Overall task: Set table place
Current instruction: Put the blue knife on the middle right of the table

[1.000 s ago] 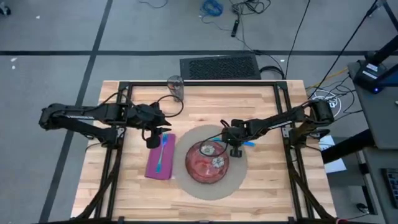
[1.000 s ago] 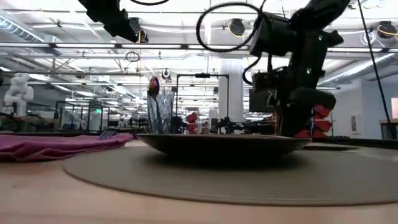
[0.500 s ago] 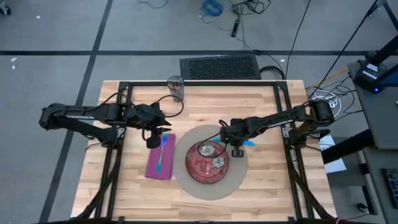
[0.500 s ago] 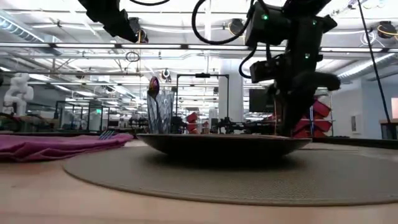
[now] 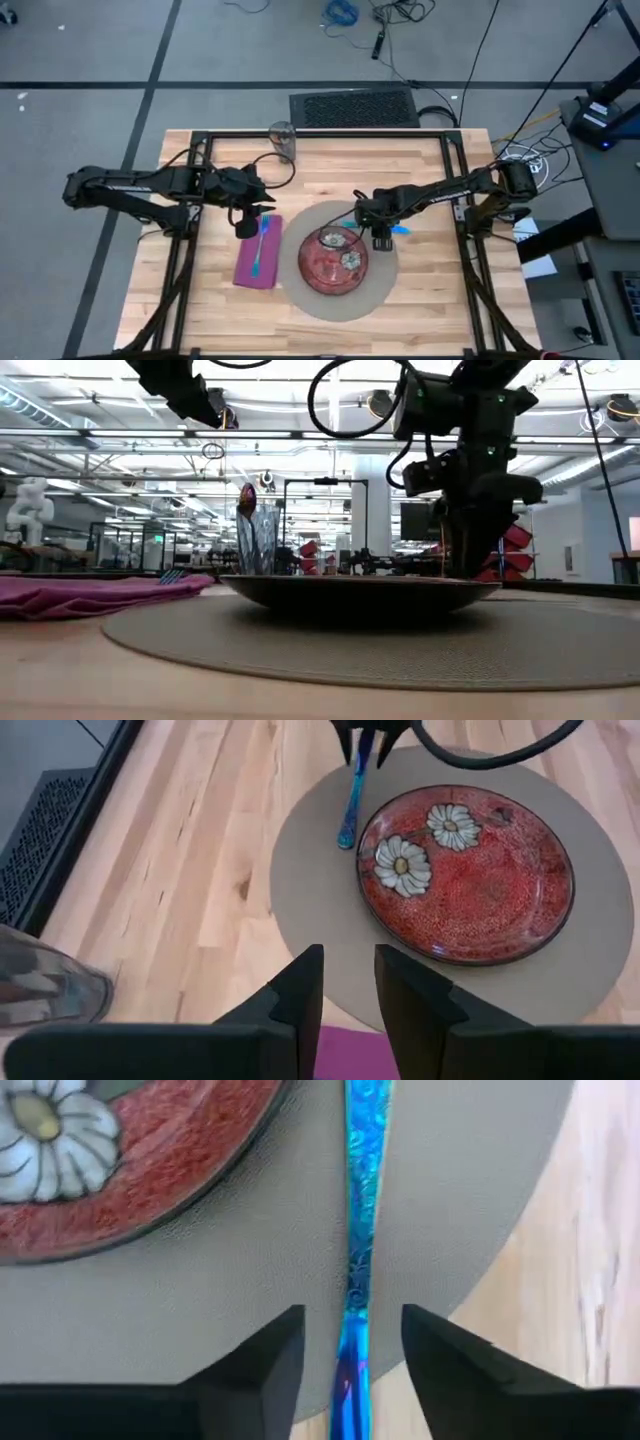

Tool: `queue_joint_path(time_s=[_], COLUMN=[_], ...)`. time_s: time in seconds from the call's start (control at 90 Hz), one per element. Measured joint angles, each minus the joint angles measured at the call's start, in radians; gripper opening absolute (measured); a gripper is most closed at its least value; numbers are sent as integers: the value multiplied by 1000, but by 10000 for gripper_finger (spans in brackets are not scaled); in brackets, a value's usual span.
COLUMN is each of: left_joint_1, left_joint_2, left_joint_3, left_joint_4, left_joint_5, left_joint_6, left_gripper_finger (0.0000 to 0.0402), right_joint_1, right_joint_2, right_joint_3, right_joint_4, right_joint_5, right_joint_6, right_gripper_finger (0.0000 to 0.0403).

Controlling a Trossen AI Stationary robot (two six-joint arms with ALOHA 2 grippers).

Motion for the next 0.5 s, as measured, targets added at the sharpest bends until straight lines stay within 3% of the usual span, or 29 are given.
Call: queue_joint_path(time_s=[0.5], left_joint_1=[-1], left_joint_2=[0], left_joint_3=[0], left_joint_4=[0], left_joint_5=[19], left_joint_6=[-2], left_gripper_finger=[80], right_joint_1=[-11], right_joint_2=[127], right_joint_3=[6], right_joint_4=[19], right_joint_5=[-17], right_joint_6=[-30], right_gripper_finger=[144])
